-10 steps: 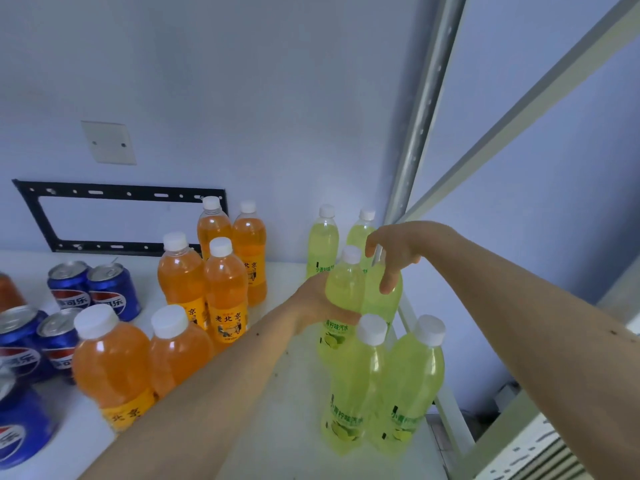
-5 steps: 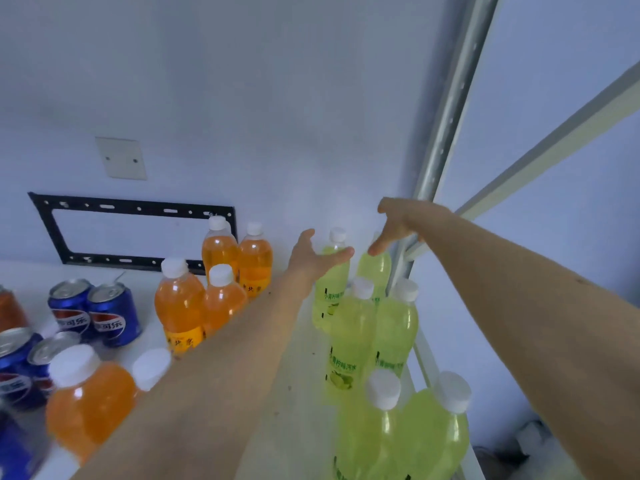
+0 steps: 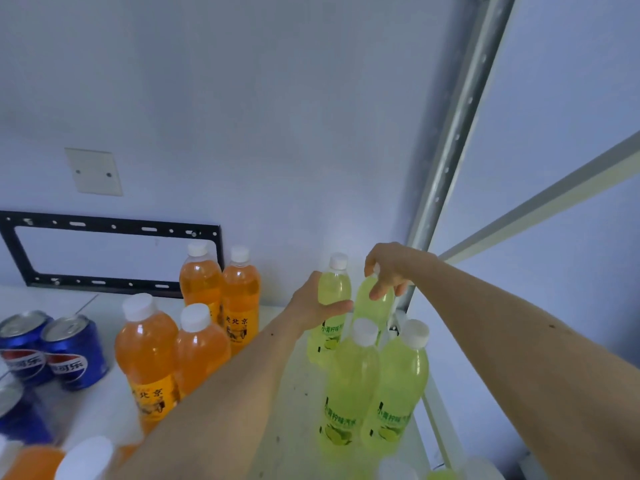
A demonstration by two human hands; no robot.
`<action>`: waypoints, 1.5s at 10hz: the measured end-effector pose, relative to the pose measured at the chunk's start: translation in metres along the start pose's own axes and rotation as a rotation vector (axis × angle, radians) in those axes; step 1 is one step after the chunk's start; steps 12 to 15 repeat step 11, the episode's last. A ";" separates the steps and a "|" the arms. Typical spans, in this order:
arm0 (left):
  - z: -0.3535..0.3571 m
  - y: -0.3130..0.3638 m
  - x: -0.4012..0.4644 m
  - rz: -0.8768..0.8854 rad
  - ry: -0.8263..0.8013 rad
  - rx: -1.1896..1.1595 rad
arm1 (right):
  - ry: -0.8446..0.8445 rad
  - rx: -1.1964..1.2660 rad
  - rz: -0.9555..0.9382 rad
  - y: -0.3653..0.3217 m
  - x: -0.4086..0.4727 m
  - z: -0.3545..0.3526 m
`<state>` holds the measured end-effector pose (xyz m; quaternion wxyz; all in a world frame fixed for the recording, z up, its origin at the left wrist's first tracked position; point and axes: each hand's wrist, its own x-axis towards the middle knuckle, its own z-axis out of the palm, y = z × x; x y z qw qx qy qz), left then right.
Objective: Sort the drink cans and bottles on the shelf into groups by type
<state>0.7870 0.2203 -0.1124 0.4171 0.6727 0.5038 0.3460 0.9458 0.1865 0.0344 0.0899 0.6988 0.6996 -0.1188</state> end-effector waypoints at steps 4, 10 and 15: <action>0.022 -0.005 0.020 0.012 -0.132 0.161 | -0.056 -0.096 0.001 0.010 -0.004 -0.003; -0.008 0.033 -0.008 -0.050 -0.132 0.189 | -0.058 -0.249 0.088 -0.003 -0.020 0.002; -0.021 0.052 -0.015 -0.085 -0.140 0.252 | -0.011 -0.241 0.100 -0.006 -0.027 -0.004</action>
